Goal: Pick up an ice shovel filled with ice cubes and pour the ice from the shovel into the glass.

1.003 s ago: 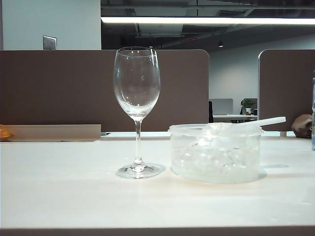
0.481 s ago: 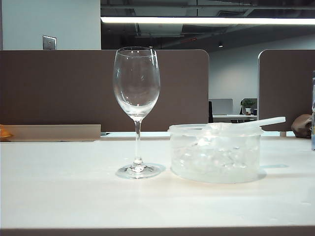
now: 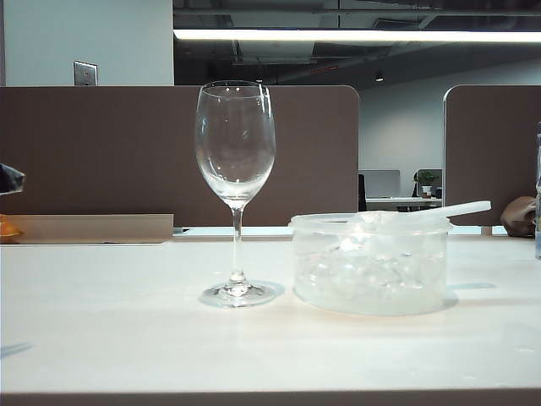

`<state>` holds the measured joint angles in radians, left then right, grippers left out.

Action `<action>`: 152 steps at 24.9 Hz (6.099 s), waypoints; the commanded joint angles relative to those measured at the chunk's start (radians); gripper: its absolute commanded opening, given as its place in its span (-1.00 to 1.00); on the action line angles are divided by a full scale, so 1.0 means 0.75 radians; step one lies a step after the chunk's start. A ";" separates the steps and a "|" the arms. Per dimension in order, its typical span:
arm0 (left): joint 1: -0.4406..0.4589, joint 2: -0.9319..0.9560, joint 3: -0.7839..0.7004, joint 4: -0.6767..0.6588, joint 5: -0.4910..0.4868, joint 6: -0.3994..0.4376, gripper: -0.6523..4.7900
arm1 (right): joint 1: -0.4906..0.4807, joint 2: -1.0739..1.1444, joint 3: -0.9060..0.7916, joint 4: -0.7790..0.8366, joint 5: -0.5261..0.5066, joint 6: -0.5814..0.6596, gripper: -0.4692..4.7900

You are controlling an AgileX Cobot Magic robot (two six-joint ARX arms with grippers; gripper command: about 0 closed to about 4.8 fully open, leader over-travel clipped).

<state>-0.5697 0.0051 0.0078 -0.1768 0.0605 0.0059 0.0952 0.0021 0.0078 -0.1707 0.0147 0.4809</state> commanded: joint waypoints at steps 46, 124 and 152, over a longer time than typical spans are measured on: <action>0.011 0.001 -0.001 -0.002 0.007 -0.004 -0.66 | -0.078 1.260 0.855 -0.060 -0.592 0.070 -0.77; 0.010 0.001 -0.001 -0.002 0.007 -0.004 -0.66 | -0.097 1.894 0.359 1.427 -0.545 0.833 -0.01; 0.010 0.001 -0.001 -0.002 0.006 -0.004 -0.65 | -0.048 2.028 0.446 1.523 -0.576 0.835 -0.02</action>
<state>-0.5636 0.0048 0.0078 -0.1764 0.0612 0.0059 0.0471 1.5208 0.3347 0.9276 -0.4122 1.1069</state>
